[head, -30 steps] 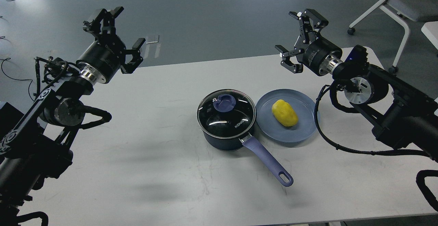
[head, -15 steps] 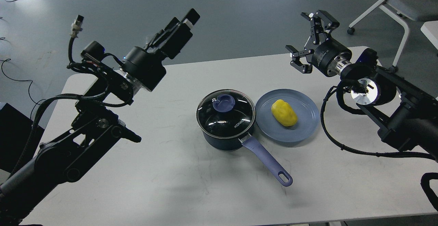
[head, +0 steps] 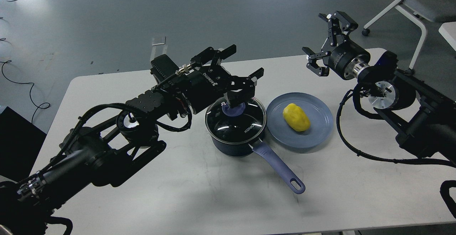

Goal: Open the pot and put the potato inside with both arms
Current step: 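Reach the left gripper over the saucepan to the blue lid knob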

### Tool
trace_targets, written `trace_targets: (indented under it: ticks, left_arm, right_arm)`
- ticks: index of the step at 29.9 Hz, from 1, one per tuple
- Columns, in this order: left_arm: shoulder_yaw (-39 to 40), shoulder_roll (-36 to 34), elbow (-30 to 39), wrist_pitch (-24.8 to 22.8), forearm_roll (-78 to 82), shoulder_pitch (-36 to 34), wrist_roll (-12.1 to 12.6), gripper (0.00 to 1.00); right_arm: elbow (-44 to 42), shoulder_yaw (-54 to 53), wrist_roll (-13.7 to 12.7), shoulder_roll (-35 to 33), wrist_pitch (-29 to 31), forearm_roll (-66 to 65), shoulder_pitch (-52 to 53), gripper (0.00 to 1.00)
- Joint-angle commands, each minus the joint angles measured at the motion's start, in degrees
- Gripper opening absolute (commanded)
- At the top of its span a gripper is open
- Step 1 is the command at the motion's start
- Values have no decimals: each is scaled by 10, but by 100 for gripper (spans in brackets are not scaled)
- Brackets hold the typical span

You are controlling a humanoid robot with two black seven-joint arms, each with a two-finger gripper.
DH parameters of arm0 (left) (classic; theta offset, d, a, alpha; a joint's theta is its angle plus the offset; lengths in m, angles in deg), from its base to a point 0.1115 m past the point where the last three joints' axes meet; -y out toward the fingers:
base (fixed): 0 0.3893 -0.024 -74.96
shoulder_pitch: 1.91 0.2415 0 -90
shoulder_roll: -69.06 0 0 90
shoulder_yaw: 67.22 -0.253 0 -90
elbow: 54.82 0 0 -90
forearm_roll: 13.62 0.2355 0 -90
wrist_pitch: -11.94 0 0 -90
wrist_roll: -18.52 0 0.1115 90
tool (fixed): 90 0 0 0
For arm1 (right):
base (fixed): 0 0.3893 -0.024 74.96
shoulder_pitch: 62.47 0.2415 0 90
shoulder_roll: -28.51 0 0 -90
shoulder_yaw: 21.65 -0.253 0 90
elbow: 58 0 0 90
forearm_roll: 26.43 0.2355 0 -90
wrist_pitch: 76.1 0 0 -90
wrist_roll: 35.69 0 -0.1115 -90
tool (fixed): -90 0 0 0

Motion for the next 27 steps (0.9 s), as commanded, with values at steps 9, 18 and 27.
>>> trace_targets:
  ticks: [9, 18, 27]
  left_arm:
    - [-25, 4, -34, -1, 0, 20, 5, 98]
    - [-24, 17, -33, 0, 0, 32, 15, 98]
    - [-21, 24, -33, 4, 0, 53, 32, 98]
  right_arm:
    - [0, -3, 0, -2, 0, 0, -2, 100]
    - [0, -3, 1, -11, 0, 0, -7, 100]
    - [0, -2, 0, -16, 0, 0, -8, 100]
